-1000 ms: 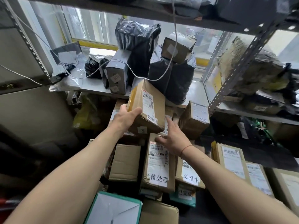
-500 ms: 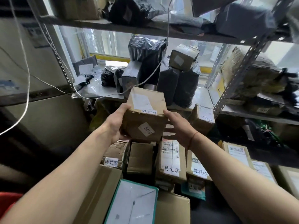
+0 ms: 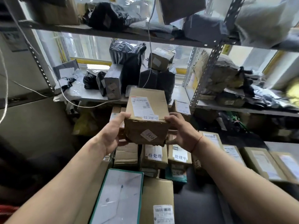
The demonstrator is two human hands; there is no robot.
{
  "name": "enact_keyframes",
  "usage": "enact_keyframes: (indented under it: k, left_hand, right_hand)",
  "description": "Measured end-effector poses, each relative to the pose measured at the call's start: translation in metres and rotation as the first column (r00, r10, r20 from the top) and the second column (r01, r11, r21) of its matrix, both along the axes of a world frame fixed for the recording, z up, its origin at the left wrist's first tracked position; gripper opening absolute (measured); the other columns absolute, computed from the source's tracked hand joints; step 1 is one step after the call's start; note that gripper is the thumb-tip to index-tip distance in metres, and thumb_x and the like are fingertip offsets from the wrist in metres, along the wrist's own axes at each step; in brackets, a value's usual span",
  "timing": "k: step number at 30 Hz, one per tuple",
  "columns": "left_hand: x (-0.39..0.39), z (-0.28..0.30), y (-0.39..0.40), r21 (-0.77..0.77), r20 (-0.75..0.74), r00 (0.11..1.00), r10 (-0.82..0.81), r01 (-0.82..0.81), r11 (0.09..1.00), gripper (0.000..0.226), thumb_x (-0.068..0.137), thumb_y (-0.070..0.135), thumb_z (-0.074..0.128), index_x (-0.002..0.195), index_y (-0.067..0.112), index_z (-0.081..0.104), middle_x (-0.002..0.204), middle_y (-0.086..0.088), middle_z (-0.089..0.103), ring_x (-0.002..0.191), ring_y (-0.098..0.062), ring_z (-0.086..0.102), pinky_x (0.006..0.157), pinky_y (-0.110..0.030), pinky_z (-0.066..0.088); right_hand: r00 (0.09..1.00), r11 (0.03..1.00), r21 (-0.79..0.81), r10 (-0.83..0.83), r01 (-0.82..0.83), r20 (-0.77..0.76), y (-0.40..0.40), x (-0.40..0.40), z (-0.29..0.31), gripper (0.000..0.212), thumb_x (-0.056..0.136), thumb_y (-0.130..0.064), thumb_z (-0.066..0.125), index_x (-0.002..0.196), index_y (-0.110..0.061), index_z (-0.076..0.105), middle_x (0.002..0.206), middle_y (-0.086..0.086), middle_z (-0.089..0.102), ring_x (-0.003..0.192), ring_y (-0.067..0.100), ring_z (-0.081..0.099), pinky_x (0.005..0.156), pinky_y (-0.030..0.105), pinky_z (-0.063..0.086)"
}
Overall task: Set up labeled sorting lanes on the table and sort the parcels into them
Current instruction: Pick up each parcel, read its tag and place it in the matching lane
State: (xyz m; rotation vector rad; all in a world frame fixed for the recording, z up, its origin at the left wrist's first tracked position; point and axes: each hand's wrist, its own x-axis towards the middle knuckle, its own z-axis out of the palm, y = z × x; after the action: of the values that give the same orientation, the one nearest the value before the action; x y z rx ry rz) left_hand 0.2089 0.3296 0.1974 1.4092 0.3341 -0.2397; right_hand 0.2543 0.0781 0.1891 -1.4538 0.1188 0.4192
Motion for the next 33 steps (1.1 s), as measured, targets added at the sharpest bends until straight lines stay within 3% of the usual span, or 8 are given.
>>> enact_keyframes:
  k: [4, 8, 12, 19, 25, 28, 31, 33]
  left_hand:
    - [-0.014, 0.014, -0.032, -0.053, 0.042, 0.999, 0.012, -0.010, 0.999, 0.031, 0.099, 0.036, 0.061, 0.116, 0.015, 0.076, 0.114, -0.016, 0.077, 0.094, -0.029, 0.073, 0.096, -0.052, 0.059]
    - [-0.031, 0.019, -0.075, -0.058, 0.103, 0.995, 0.017, -0.011, 0.998, 0.023, 0.100, 0.031, 0.059, 0.094, 0.019, 0.078, 0.098, -0.004, 0.078, 0.082, -0.026, 0.072, 0.081, -0.045, 0.060]
    - [-0.050, 0.017, -0.133, -0.053, 0.143, 0.988, 0.054, -0.047, 0.998, 0.023, 0.101, 0.032, 0.056, 0.108, 0.017, 0.072, 0.091, -0.002, 0.080, 0.080, -0.022, 0.075, 0.076, -0.041, 0.059]
    - [-0.082, -0.003, -0.243, -0.108, 0.126, 0.971, 0.204, -0.191, 0.976, 0.016, 0.101, 0.030, 0.055, 0.101, 0.020, 0.068, 0.078, 0.005, 0.076, 0.085, -0.027, 0.066, 0.074, -0.041, 0.048]
    - [-0.089, -0.008, -0.311, -0.134, 0.091, 0.983, 0.161, -0.148, 0.980, 0.025, 0.103, 0.027, 0.050, 0.113, 0.014, 0.070, 0.093, 0.000, 0.080, 0.086, -0.020, 0.072, 0.064, -0.038, 0.061]
    - [-0.073, -0.013, -0.335, -0.139, 0.110, 0.988, 0.104, -0.089, 0.986, 0.026, 0.102, 0.027, 0.053, 0.119, 0.015, 0.069, 0.100, -0.001, 0.078, 0.094, -0.027, 0.069, 0.078, -0.050, 0.057]
    - [-0.056, -0.018, -0.364, -0.132, 0.137, 0.990, 0.004, 0.014, 0.991, 0.029, 0.103, 0.024, 0.050, 0.124, 0.021, 0.069, 0.100, 0.005, 0.079, 0.087, -0.021, 0.071, 0.072, -0.040, 0.058]
    - [-0.048, -0.019, -0.382, -0.129, 0.150, 0.987, -0.053, 0.073, 0.989, 0.035, 0.104, 0.021, 0.047, 0.134, 0.023, 0.065, 0.106, 0.005, 0.080, 0.084, -0.015, 0.074, 0.071, -0.037, 0.060]
  right_hand:
    - [0.998, 0.997, 0.071, -0.047, 0.043, 0.052, -0.030, -0.019, 0.002, 0.058, 0.076, -0.041, 0.077, 0.130, -0.031, 0.058, 0.124, 0.008, 0.067, 0.123, 0.035, 0.062, 0.093, 0.070, 0.055]
    - [0.994, 0.992, 0.118, -0.049, 0.037, 0.102, -0.070, -0.035, 0.004, 0.054, 0.080, -0.040, 0.079, 0.130, -0.029, 0.060, 0.115, 0.005, 0.072, 0.119, 0.029, 0.066, 0.098, 0.066, 0.054]
    - [0.989, 0.986, 0.155, -0.074, 0.053, 0.130, -0.117, -0.051, 0.001, 0.048, 0.089, -0.035, 0.075, 0.133, -0.027, 0.060, 0.126, 0.009, 0.071, 0.120, 0.028, 0.067, 0.094, 0.064, 0.057]
    - [0.985, 0.983, 0.168, -0.096, 0.072, 0.142, -0.211, -0.083, -0.021, 0.039, 0.103, -0.026, 0.063, 0.141, -0.022, 0.056, 0.128, 0.006, 0.070, 0.095, 0.002, 0.074, 0.063, 0.023, 0.059]
    - [0.993, 0.986, 0.162, -0.065, 0.048, 0.098, -0.286, -0.094, -0.021, 0.043, 0.102, -0.035, 0.064, 0.144, -0.029, 0.057, 0.136, -0.001, 0.069, 0.120, 0.010, 0.066, 0.078, 0.030, 0.058]
    - [0.995, 0.995, 0.095, -0.047, 0.039, 0.093, -0.324, -0.089, -0.017, 0.044, 0.099, -0.042, 0.067, 0.142, -0.038, 0.058, 0.136, -0.008, 0.069, 0.134, 0.019, 0.056, 0.090, 0.041, 0.053]
    - [0.992, 0.995, 0.059, -0.088, 0.083, 0.092, -0.357, -0.083, -0.017, 0.044, 0.091, -0.042, 0.069, 0.135, -0.041, 0.061, 0.131, -0.008, 0.071, 0.133, 0.021, 0.058, 0.109, 0.060, 0.048]
    - [0.987, 0.990, 0.056, -0.132, 0.127, 0.093, -0.374, -0.079, -0.019, 0.044, 0.088, -0.040, 0.069, 0.132, -0.040, 0.063, 0.128, -0.007, 0.073, 0.129, 0.022, 0.061, 0.109, 0.058, 0.049]
